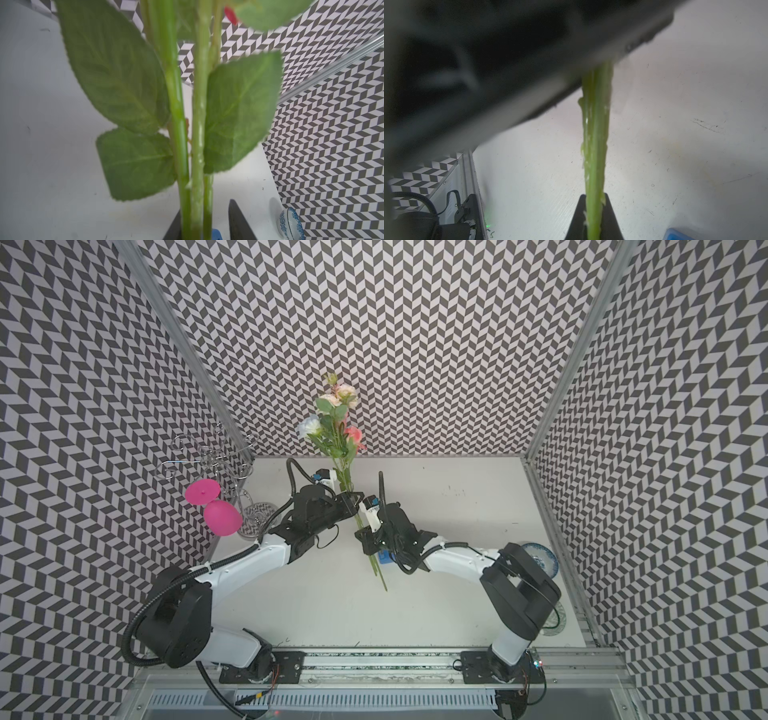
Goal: Wrap bouquets with tape
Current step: Wrap the tape around the bouquet.
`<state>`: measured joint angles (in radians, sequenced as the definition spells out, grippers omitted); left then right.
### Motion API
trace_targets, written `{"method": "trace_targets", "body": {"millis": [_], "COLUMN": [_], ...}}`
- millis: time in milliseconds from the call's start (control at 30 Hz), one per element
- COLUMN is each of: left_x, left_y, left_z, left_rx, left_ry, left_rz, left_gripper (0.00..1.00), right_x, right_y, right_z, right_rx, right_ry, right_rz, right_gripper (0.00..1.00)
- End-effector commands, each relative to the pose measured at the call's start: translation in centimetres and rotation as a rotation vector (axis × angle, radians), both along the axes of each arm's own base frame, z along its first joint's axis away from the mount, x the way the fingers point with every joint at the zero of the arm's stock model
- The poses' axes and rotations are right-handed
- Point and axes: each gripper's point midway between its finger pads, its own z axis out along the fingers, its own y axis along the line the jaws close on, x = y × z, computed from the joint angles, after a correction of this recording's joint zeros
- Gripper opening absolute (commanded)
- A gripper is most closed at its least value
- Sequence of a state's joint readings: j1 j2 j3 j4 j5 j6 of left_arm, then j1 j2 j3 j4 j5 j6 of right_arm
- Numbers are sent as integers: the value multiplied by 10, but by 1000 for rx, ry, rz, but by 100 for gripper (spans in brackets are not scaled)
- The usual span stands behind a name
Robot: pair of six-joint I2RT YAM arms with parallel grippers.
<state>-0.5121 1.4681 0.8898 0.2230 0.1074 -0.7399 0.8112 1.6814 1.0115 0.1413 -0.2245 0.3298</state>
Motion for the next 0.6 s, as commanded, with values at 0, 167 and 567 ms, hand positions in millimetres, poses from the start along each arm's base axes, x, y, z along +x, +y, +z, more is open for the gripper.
{"method": "trace_targets", "body": {"millis": [0, 167, 567], "left_x": [0, 1, 7], "left_y": [-2, -3, 16], "left_z": [-14, -18, -25], "left_rx": [62, 70, 82], "left_ry": [29, 40, 50], "left_rz": [7, 10, 9], "left_gripper": [30, 5, 0], "right_x": [5, 3, 1], "right_y": [14, 16, 8], "right_z": [44, 41, 41], "right_rx": [82, 83, 70], "right_ry": [-112, -99, -100], "right_rz": [10, 15, 9], "right_gripper": [0, 0, 56]}}
